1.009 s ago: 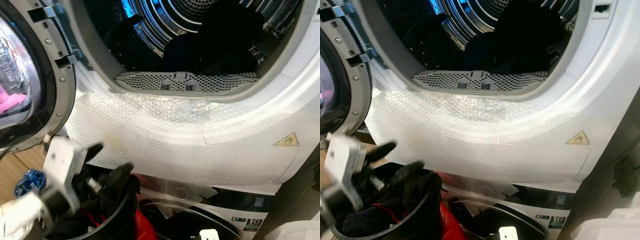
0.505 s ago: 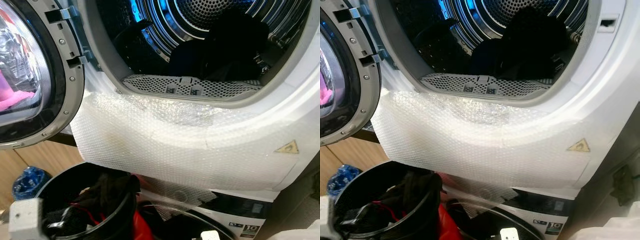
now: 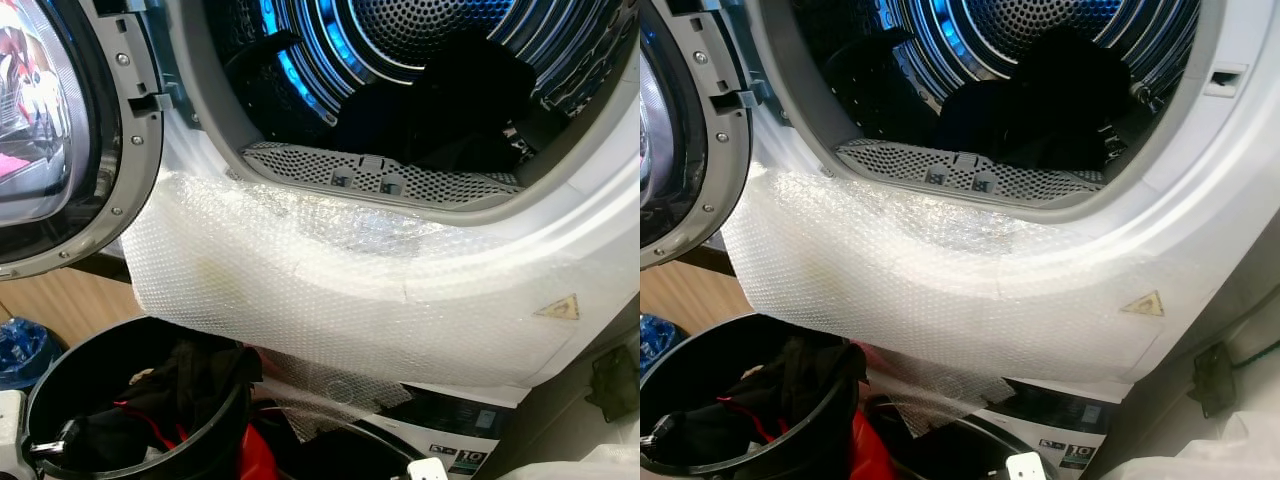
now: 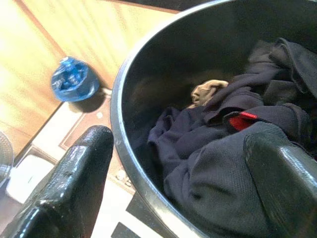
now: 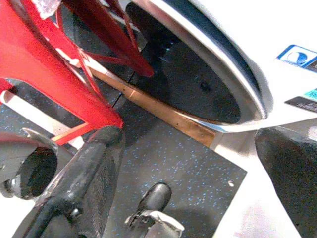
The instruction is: Clothes washing
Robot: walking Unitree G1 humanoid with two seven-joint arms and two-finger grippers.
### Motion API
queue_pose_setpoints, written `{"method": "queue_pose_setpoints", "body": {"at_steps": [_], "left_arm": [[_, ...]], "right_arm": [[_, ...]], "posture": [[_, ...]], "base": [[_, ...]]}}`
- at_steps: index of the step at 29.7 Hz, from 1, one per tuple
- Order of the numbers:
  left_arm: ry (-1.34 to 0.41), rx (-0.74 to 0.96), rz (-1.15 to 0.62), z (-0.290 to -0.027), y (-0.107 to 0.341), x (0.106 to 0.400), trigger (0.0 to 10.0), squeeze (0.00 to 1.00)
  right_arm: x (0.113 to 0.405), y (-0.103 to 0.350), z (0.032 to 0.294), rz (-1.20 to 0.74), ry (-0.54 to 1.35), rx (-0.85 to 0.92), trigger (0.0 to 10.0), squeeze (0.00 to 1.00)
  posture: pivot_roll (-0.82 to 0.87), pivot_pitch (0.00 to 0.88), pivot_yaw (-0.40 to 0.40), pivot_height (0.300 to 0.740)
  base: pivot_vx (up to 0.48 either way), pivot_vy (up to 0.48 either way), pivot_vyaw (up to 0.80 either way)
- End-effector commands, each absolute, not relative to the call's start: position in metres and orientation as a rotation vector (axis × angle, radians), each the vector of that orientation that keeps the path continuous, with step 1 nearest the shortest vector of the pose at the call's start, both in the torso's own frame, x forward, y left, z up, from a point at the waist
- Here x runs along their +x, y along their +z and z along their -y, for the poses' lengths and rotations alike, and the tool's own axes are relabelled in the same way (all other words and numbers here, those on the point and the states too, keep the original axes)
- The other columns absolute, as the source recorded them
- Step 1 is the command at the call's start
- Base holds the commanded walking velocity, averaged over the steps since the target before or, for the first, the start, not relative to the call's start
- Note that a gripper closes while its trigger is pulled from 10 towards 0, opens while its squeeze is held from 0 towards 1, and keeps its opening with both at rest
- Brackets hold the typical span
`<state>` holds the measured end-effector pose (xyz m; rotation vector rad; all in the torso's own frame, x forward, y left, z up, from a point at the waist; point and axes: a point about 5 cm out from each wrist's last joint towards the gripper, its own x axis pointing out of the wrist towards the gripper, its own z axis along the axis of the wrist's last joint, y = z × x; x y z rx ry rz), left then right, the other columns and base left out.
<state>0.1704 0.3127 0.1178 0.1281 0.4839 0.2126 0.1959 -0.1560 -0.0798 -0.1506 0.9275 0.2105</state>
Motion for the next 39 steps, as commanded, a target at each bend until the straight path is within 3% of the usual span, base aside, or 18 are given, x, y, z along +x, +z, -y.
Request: {"method": "queue_pose_setpoints", "body": {"at_steps": [1,9,17,31,32,39], "left_arm": [[0.138,0.132,-0.486,-0.314,0.121,0.178,10.0,1.0],[-0.025,0.18,-0.477,-0.314,0.133,0.202,10.0,1.0],[-0.166,0.143,-0.594,-0.308,0.128,0.21,10.0,1.0],[-0.324,0.23,-0.831,-0.303,0.146,0.185,10.0,1.0],[-0.317,0.25,-0.847,-0.304,0.146,0.183,10.0,0.0],[-0.275,0.298,-0.941,-0.314,0.139,0.172,10.0,0.0]], "right_arm": [[0.194,-0.081,0.157,-0.944,0.228,-0.165,10.0,0.0],[0.195,-0.08,0.158,-0.945,0.249,-0.181,10.0,0.0],[0.196,-0.08,0.16,-0.947,0.262,-0.185,10.0,0.0],[0.19,-0.083,0.152,-0.962,0.277,-0.164,10.0,0.0],[0.19,-0.083,0.151,-0.962,0.279,-0.162,10.0,0.0],[0.193,-0.082,0.146,-0.957,0.293,-0.158,10.0,0.0]], "posture": [[0.36,0.0,-0.04,0.74],[0.35,0.0,-0.057,0.74],[0.32,0.0,-0.053,0.74],[0.32,0.0,-0.026,0.74],[0.33,0.0,-0.023,0.74],[0.35,0.0,-0.019,0.74]], "base": [[0.0,0.0,0.0],[0.0,0.0,0.0],[0.0,0.0,0.0],[0.0,0.0,0.0],[0.0,0.0,0.0],[0.0,0.0,0.0]]}}
